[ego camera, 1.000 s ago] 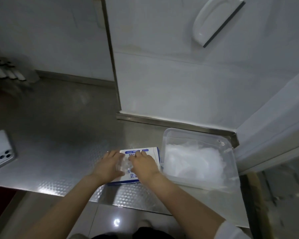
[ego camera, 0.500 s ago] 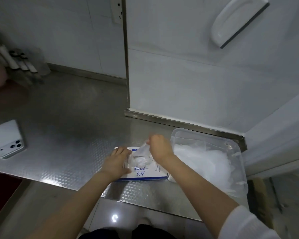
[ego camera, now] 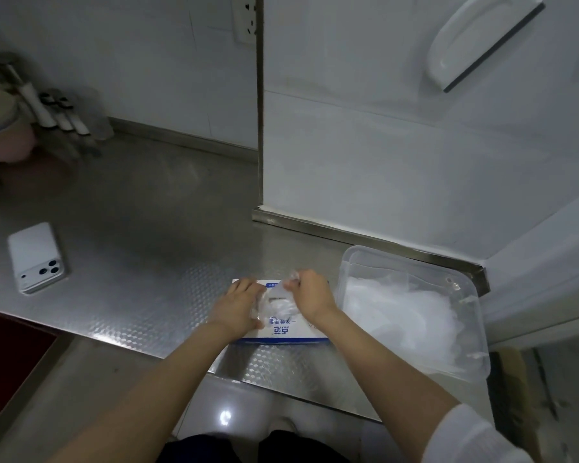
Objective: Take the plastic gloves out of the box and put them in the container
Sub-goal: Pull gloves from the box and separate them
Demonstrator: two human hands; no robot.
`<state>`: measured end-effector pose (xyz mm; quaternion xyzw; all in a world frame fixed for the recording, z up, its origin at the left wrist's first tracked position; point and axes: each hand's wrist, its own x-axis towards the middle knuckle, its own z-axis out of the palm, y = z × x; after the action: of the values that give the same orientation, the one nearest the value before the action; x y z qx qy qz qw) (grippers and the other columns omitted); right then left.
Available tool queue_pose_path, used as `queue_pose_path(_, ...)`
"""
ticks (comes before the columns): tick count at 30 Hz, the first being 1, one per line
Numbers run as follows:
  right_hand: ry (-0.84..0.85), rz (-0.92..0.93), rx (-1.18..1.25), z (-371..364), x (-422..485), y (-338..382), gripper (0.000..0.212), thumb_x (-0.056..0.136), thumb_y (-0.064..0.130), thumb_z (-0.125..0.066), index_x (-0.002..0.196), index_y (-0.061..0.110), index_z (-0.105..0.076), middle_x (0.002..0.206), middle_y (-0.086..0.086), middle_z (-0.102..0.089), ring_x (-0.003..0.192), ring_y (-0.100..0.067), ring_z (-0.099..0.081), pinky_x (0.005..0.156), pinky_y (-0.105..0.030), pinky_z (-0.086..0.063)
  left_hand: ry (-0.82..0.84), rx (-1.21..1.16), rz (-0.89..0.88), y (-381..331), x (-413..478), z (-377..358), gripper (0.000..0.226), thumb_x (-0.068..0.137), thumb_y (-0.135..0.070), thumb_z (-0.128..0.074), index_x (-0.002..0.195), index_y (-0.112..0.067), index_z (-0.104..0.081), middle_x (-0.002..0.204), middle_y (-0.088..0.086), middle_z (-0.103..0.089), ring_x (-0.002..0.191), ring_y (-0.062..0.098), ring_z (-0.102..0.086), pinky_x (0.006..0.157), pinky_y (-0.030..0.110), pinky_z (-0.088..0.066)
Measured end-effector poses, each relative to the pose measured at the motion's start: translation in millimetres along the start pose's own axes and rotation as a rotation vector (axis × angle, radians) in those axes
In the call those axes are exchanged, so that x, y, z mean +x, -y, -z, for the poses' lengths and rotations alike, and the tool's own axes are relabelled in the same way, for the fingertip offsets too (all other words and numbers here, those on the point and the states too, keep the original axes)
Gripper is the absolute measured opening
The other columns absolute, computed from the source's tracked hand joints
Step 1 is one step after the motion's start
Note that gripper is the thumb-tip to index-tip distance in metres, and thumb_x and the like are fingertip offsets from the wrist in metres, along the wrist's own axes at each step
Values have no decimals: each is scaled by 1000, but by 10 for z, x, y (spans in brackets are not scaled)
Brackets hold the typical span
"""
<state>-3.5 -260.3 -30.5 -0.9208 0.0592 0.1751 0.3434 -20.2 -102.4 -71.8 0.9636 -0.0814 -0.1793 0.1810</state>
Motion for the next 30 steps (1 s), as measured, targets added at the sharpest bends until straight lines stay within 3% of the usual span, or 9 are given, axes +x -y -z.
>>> queue_pose_path(6,-124,99,0,214,10,4,41,96,18,-52,58,24,-40,62,0,-47,59,-16,-43,54,-27,-28,23,1,31,-9,2,-31,75,78,-32,-75,140,-27,-33,151,-5,-24,139,16,-23,110,33,-30)
queue_pose_path(11,-109,174,88,354,-74,-96,34,95,16,-55,61,15,-48,56,6,-43,51,-4,-36,47,-15,-30,93,-24,20,-28,28,62,74,78,-25,-74,141,-22,-35,148,-1,-28,137,19,-25,109,30,-27)
queue_pose_path(15,-6,238,104,347,-141,-85,11,91,4,-57,90,7,-67,81,-4,-64,68,-10,-52,55,-4,-36,25,-264,-18,-152,48,212,64,81,-3,-61,140,-15,-39,143,3,-40,133,19,-36,106,23,-29)
queue_pose_path(17,14,260,75,354,-171,-87,17,90,2,-57,104,5,-65,97,-6,-65,78,-13,-55,57,-3,-36,16,-430,-79,-290,46,293,63,83,-3,-61,141,-14,-38,142,0,-42,131,16,-39,102,20,-30)
queue_pose_path(19,17,277,62,362,-208,-95,20,91,2,-53,109,5,-61,93,-2,-61,76,-13,-53,55,-4,-36,59,-573,-139,-404,75,350,59,84,-5,-64,138,-13,-40,135,2,-50,124,14,-47,98,21,-37)
queue_pose_path(22,-11,250,118,386,-223,-130,19,90,4,-55,109,7,-57,81,7,-56,69,-10,-53,55,-6,-39,74,-577,-171,-487,126,411,34,85,-10,-67,117,-17,-56,101,3,-64,91,11,-59,82,23,-47)
queue_pose_path(24,-3,215,136,396,-231,-147,26,86,6,-63,110,9,-53,80,11,-53,71,-7,-53,60,-9,-43,27,-488,-163,-493,150,429,8,87,-16,-66,85,-18,-59,72,-1,-56,64,10,-48,64,24,-39)
queue_pose_path(27,47,215,17,381,-220,-140,37,81,16,-71,112,11,-51,89,4,-53,80,-14,-53,69,-22,-45,-27,-449,-110,-481,145,435,30,91,-24,-62,65,-14,-50,59,-2,-43,55,12,-36,54,24,-29)
queue_pose_path(30,19,243,-83,344,-188,-104,11,87,19,-64,88,12,-56,80,-3,-55,75,-22,-53,62,-29,-38,-92,-465,-63,-453,117,455,30,90,-24,-62,64,-15,-50,60,-2,-46,56,11,-39,54,20,-30)
